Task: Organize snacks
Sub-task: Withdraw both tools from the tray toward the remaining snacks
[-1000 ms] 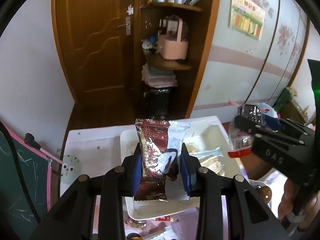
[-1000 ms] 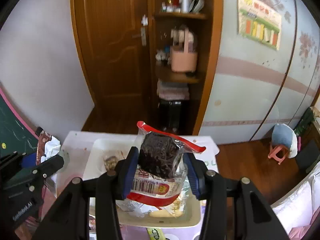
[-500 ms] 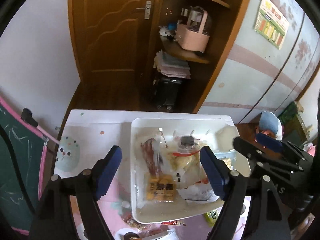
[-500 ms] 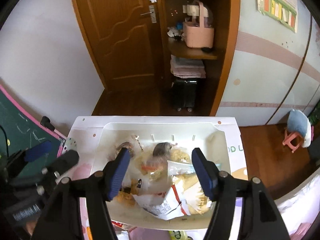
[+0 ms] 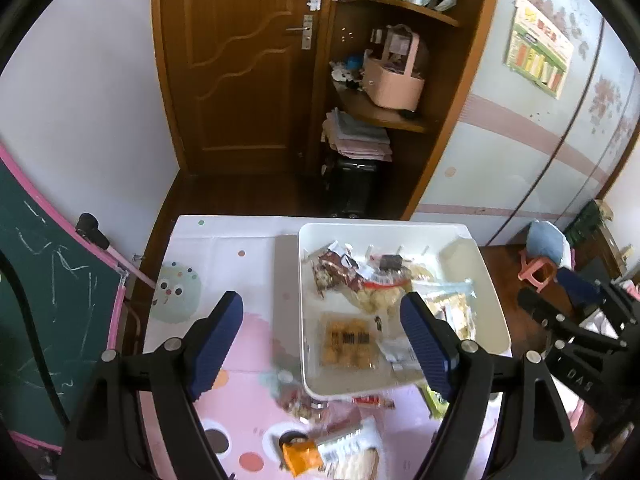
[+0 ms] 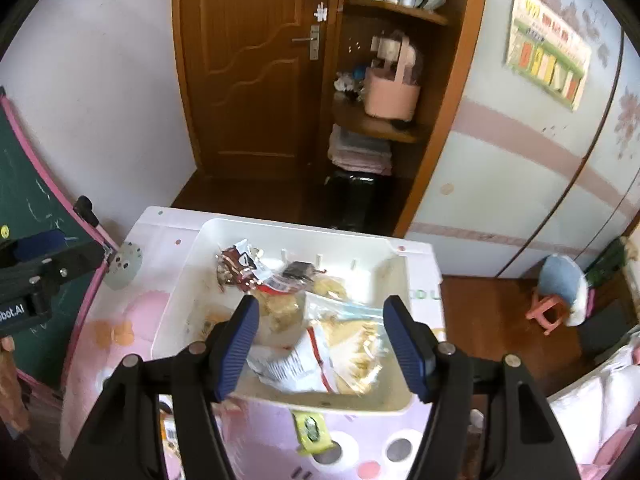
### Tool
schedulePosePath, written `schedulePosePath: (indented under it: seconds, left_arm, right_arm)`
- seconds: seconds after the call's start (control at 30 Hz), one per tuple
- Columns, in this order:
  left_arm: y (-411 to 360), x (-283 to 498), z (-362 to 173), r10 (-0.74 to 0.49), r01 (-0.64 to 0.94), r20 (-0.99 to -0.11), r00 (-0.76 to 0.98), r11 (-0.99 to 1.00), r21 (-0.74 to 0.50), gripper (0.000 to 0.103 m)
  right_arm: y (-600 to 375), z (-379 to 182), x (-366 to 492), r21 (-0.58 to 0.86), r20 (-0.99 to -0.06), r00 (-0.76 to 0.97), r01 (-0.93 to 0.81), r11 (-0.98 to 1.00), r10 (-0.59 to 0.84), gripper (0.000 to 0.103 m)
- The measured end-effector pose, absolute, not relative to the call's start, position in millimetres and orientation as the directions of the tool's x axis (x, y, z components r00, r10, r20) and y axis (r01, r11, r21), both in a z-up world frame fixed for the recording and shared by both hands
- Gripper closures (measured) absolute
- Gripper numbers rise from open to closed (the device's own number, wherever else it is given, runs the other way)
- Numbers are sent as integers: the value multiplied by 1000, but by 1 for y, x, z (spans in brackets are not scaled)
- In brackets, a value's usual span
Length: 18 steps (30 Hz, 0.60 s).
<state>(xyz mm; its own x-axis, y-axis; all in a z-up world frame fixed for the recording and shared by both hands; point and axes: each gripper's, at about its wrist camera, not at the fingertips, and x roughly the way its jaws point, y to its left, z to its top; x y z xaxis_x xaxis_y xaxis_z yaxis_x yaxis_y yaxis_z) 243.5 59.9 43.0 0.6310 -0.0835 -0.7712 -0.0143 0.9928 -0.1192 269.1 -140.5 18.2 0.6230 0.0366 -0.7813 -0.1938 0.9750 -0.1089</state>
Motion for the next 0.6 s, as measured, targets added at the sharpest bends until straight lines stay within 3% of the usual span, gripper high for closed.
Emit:
schedulePosePath:
  seconds: [0.3, 0.6]
  left_arm:
    - [44, 169, 63, -74, 55, -735, 675, 997, -50, 19]
    - [29, 102, 45, -102, 101, -728, 678, 994, -45, 19]
  right_arm:
    - [-154, 59, 187, -138, -699, 714, -189, 972, 39, 38]
    - [-166, 33, 136, -128, -716, 695, -223, 967, 65, 38]
